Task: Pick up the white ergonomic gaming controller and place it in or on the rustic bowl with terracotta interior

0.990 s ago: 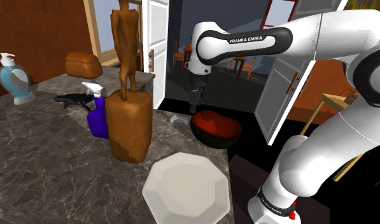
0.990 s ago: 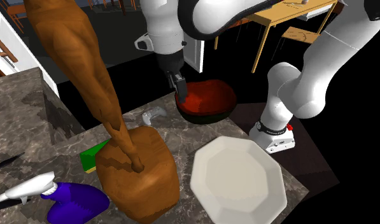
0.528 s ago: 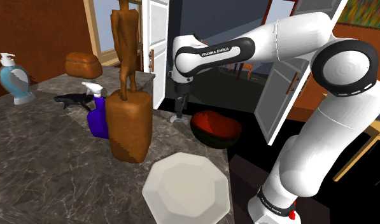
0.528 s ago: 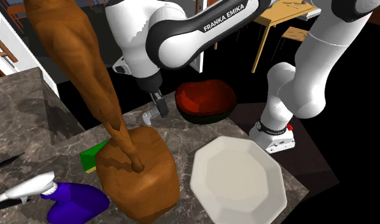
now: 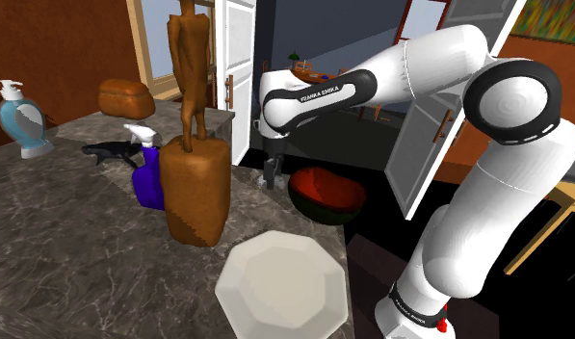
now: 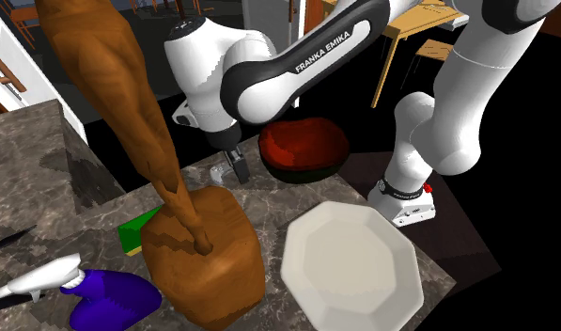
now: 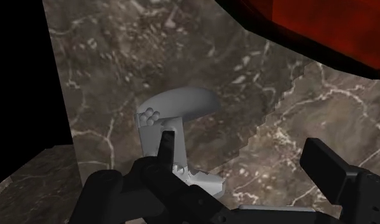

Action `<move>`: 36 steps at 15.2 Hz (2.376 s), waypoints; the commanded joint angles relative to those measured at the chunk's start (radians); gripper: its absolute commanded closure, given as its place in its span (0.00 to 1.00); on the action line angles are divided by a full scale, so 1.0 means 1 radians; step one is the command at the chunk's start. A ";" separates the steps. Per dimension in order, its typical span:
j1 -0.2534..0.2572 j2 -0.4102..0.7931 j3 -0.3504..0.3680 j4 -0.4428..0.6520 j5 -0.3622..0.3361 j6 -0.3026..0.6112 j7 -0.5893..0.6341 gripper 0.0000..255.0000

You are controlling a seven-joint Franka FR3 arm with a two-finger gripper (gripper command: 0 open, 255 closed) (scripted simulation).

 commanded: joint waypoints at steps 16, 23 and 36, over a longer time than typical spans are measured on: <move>0.000 0.001 -0.001 -0.003 0.000 0.005 -0.001 1.00; -0.030 0.115 -0.032 0.146 -0.030 -0.024 -0.199 0.00; -0.031 0.138 -0.033 0.082 -0.031 0.062 -0.199 0.00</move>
